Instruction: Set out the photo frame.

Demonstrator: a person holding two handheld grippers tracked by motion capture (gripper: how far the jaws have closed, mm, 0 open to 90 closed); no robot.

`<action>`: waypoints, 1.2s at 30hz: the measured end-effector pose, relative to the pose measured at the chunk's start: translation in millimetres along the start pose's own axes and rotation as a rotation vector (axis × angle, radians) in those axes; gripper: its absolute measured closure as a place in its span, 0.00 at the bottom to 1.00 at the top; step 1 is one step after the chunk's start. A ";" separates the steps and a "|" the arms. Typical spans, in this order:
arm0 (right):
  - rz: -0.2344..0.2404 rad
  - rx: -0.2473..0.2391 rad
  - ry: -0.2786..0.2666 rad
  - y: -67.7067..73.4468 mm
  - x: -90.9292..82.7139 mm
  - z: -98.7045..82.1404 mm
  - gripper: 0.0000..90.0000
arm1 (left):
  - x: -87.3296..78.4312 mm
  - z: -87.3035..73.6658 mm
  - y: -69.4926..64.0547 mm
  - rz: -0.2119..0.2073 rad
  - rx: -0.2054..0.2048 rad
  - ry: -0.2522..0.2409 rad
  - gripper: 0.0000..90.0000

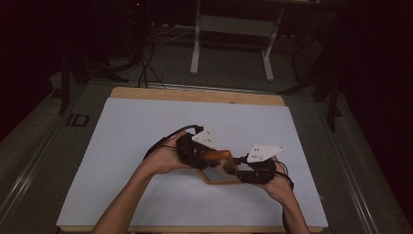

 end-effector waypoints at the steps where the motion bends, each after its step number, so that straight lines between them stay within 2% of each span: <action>1: 0.002 0.001 -0.001 1.0 -0.7 -0.5 0.74 | -0.3 0.3 0.8 0.001 -0.016 -0.007 0.62; 3: -0.008 -0.007 0.006 1.5 -1.6 -1.8 0.75 | -2.6 1.6 2.8 0.006 -0.058 -0.040 0.57; 5: -0.008 -0.003 0.011 0.8 -2.9 -3.5 0.75 | -6.9 3.8 2.5 0.024 -0.080 -0.095 0.49; 9: -0.010 0.005 0.012 -1.0 -5.6 -7.9 0.76 | -13.3 -0.1 4.4 0.055 -0.138 -0.161 0.41; 12: -0.014 0.005 0.009 -1.3 -7.0 -10.2 0.76 | -17.2 -10.8 8.1 0.066 -0.183 -0.211 0.44; 15: -0.030 0.010 0.010 -3.0 -7.3 -11.1 0.75 | -19.1 -22.6 10.7 0.086 -0.213 -0.237 0.47; 18: -0.029 0.014 0.004 -4.0 -7.3 -11.8 0.75 | -20.4 -35.0 12.6 0.090 -0.260 -0.285 0.47; 21: -0.030 0.009 0.005 -3.8 -7.4 -11.7 0.75 | -18.5 -46.0 12.7 0.112 -0.302 -0.314 0.42; 25: -0.032 -0.002 0.004 -2.3 -7.1 -11.1 0.75 | -10.9 -57.7 9.2 0.112 -0.347 -0.337 0.39; 31: -0.035 -0.003 -0.001 -1.5 -7.6 -12.1 0.75 | 11.6 -66.0 -0.9 0.110 -0.361 -0.352 0.39; 34: -0.034 -0.004 -0.003 -1.7 -8.2 -13.2 0.75 | 24.4 -69.7 -1.9 0.145 -0.350 -0.295 0.37; 36: -0.034 -0.002 -0.008 -2.0 -8.5 -14.0 0.75 | 32.9 -71.1 -4.4 0.150 -0.346 -0.280 0.35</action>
Point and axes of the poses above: each handheld gripper's, and its own axes: x roughly forward along the jaws, z roughly out of its top, y roughly to its left, the point moved 8 cm from there along x, roughly forward along the jaws, and after that the axes turned 3 degrees about x, right-handed, at the moved point
